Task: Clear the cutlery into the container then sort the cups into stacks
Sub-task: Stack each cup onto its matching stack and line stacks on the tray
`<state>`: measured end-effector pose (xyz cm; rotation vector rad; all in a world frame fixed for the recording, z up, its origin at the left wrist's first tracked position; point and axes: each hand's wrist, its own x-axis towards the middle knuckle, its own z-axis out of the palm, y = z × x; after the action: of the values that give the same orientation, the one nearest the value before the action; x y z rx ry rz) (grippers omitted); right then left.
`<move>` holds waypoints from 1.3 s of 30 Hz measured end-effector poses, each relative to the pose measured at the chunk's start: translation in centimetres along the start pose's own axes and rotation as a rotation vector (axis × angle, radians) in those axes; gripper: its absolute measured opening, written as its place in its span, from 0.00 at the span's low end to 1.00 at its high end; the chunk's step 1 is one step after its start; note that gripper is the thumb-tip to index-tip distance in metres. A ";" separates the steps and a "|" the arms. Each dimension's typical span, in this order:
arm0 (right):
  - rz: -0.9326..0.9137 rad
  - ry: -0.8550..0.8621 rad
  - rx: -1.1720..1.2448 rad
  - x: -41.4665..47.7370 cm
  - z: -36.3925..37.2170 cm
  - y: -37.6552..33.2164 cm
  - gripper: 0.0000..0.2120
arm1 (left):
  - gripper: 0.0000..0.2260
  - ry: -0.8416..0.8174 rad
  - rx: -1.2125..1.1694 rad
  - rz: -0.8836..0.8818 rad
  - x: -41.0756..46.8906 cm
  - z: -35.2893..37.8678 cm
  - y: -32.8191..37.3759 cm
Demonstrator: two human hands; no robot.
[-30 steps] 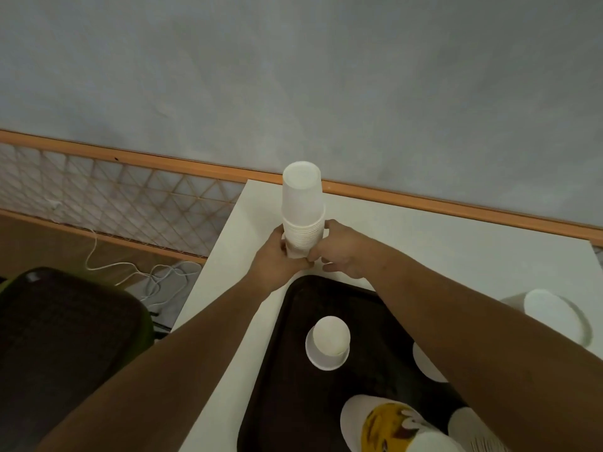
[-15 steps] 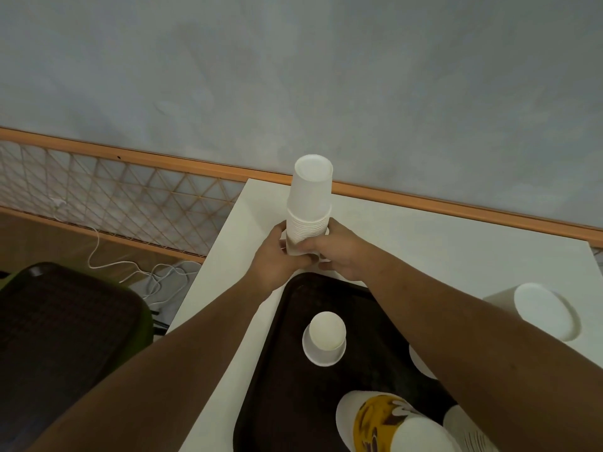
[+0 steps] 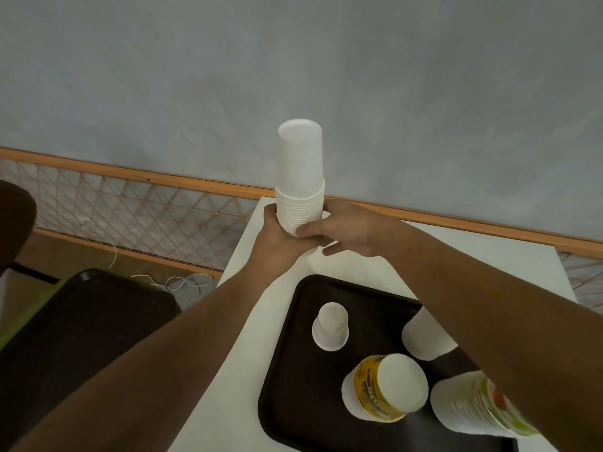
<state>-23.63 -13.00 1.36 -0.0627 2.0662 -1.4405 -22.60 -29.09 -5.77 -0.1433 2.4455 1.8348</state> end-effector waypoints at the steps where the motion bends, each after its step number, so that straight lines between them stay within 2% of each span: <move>1: -0.007 -0.010 -0.048 -0.9 0.4 -1.1 0.27 | 0.48 0.000 0.000 0.026 0.0 -0.6 -0.1; 5: 0.003 -0.030 -0.241 -5.3 2.5 -5.4 0.31 | 0.43 0.034 -0.048 0.128 -3.5 -4.0 2.4; 8: -0.020 0.044 -0.312 -8.3 4.0 -7.9 0.35 | 0.37 -0.053 -0.070 0.155 -6.3 -6.4 2.6; 10: -0.083 0.127 -0.266 -10.1 5.7 -8.9 0.36 | 0.38 -0.092 -0.071 0.141 -8.0 -7.8 2.2; 13: -0.240 0.289 -0.268 -12.3 9.7 -9.2 0.30 | 0.43 -0.143 -0.036 0.112 -10.0 -8.9 1.5; 15: -0.312 0.423 -0.294 -12.8 11.8 -8.7 0.30 | 0.45 -0.180 -0.033 0.080 -11.1 -9.2 1.2; 19: -0.338 0.545 -0.305 -13.8 12.1 -7.6 0.30 | 0.45 -0.260 -0.005 0.056 -12.4 -9.1 0.9; 24: -0.363 0.500 -0.242 -14.2 10.1 -6.6 0.32 | 0.42 -0.331 0.087 0.064 -12.4 -7.7 1.1; 29: -0.378 0.466 -0.248 -13.0 7.2 -4.9 0.32 | 0.38 -0.338 0.072 0.019 -12.0 -5.5 0.8; 39: -0.452 0.352 -0.209 -10.8 3.3 -3.6 0.30 | 0.41 -0.256 0.100 -0.060 -10.7 -3.0 -0.6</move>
<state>-14.27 -13.21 8.59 -0.4110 2.6106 -1.5724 -11.97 -31.89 -4.25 0.0239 2.3225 1.5927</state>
